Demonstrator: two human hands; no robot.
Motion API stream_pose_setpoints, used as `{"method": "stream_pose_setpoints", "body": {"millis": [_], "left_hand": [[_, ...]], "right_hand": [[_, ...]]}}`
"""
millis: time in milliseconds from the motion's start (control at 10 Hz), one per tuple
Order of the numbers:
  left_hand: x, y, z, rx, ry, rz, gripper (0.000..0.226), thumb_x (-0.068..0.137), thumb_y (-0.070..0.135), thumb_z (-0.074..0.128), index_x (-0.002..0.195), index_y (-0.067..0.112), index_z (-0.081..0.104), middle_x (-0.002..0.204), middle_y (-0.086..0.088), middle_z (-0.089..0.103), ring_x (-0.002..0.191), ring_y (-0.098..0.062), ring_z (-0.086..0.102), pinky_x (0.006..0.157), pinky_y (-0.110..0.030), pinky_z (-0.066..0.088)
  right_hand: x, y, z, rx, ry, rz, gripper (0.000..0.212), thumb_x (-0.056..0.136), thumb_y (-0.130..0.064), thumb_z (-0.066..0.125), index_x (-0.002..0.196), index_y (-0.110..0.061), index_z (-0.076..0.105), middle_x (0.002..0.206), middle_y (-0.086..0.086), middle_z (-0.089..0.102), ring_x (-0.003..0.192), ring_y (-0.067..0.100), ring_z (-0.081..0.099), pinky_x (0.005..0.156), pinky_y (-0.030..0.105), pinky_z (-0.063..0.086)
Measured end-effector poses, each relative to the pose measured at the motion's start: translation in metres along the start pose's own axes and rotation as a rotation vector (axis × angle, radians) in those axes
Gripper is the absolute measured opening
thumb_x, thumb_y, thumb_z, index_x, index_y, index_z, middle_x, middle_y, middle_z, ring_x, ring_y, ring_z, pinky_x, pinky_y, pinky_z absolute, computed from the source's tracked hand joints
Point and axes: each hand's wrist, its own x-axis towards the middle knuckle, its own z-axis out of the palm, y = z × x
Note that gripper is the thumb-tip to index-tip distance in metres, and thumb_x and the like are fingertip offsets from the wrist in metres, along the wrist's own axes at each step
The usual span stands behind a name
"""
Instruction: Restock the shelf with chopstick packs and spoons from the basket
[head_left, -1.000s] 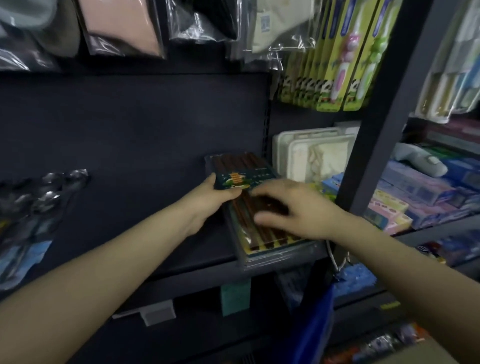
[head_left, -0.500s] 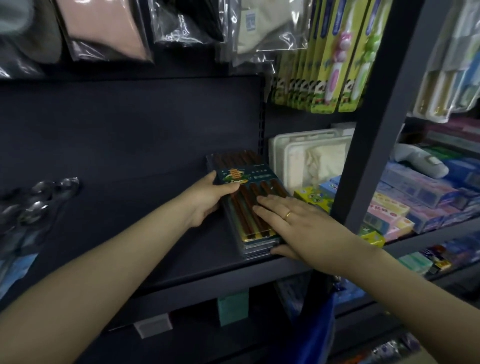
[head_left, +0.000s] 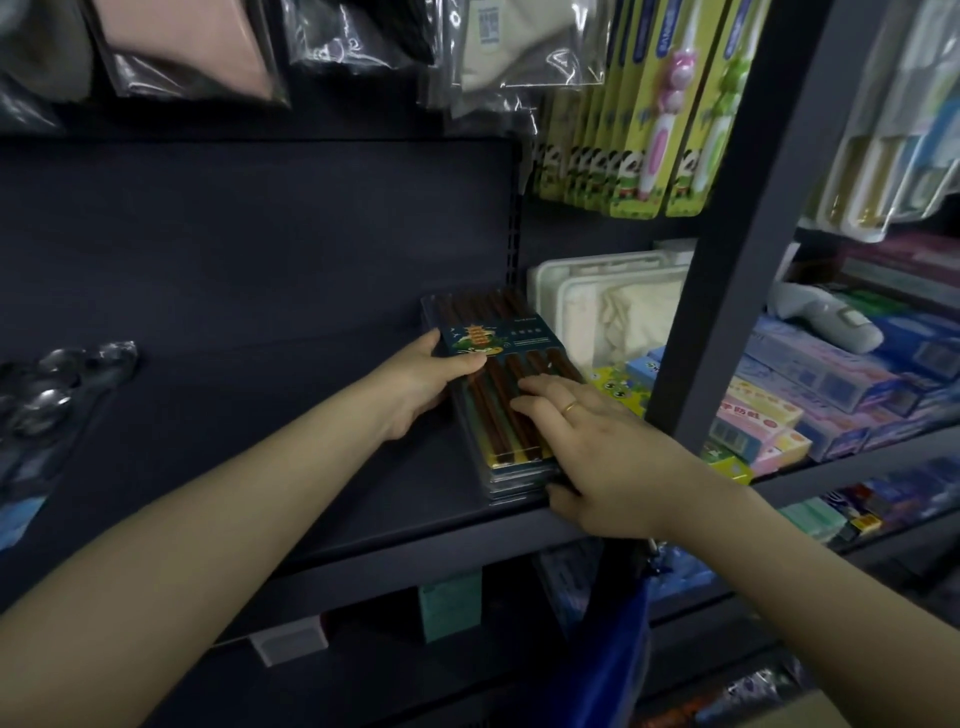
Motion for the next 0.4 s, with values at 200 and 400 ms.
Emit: {"method": "stream_pose_setpoints", "body": {"millis": [200, 400], "left_hand": [[0.001, -0.008, 0.002, 0.078, 0.117, 0.052, 0.074, 0.069, 0.047, 0.071, 0.133, 0.023, 0.042, 0.127, -0.001, 0.058, 0.114, -0.018, 0.054, 0.105, -0.036, 0.040], [-0.014, -0.006, -0.009, -0.073, 0.167, 0.002, 0.050, 0.091, 0.040, 0.049, 0.136, 0.018, 0.040, 0.132, 0.003, 0.048, 0.122, -0.016, 0.046, 0.099, -0.026, 0.039]], "right_hand": [[0.006, -0.012, -0.005, 0.020, 0.017, 0.097, 0.097, 0.064, -0.081, 0.028, 0.144, -0.027, 0.022, 0.149, 0.005, 0.029, 0.139, 0.026, 0.029, 0.113, 0.038, 0.025], [0.020, -0.041, 0.013, -0.100, 0.160, 0.234, 0.077, 0.076, -0.067, 0.025, 0.125, -0.015, 0.054, 0.122, 0.018, 0.060, 0.112, 0.038, 0.058, 0.098, 0.048, 0.044]]}}
